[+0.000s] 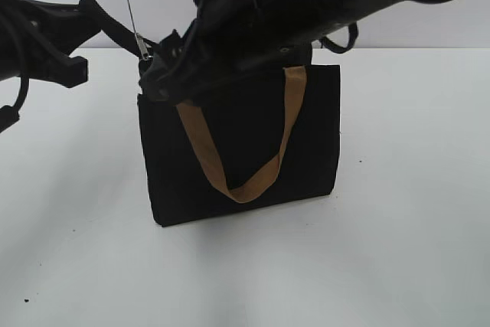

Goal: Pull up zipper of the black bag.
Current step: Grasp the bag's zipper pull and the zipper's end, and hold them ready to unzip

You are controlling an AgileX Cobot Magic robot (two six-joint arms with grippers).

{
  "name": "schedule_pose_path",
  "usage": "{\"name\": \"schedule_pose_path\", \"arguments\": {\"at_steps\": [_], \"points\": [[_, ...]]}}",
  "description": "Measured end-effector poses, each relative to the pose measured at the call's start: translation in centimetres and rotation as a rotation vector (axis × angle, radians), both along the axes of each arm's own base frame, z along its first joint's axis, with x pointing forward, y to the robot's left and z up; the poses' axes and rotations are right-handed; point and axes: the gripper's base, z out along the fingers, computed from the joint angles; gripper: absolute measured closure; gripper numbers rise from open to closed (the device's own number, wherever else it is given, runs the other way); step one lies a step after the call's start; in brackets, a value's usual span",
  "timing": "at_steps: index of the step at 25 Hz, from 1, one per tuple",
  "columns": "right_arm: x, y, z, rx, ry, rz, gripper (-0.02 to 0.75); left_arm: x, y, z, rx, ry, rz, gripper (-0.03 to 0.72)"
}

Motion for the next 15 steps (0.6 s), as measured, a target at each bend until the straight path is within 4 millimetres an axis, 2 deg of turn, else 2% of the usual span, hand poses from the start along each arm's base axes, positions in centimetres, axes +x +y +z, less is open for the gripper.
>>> {"name": "schedule_pose_path", "arguments": {"at_steps": [6,11,15], "points": [[2.4,2.1,-1.4,-0.011,0.009,0.002,0.272,0.0,0.0,0.0,0.002,0.000,0.000,0.656],[3.6,3.2,-1.4,0.001,-0.007,0.000,0.413,0.0,0.0,0.0,0.003,0.000,-0.001,0.656],[3.9,3.4,-1.8,-0.012,-0.020,0.007,0.490,0.0,0.0,0.0,0.003,0.000,-0.001,0.656]]}}
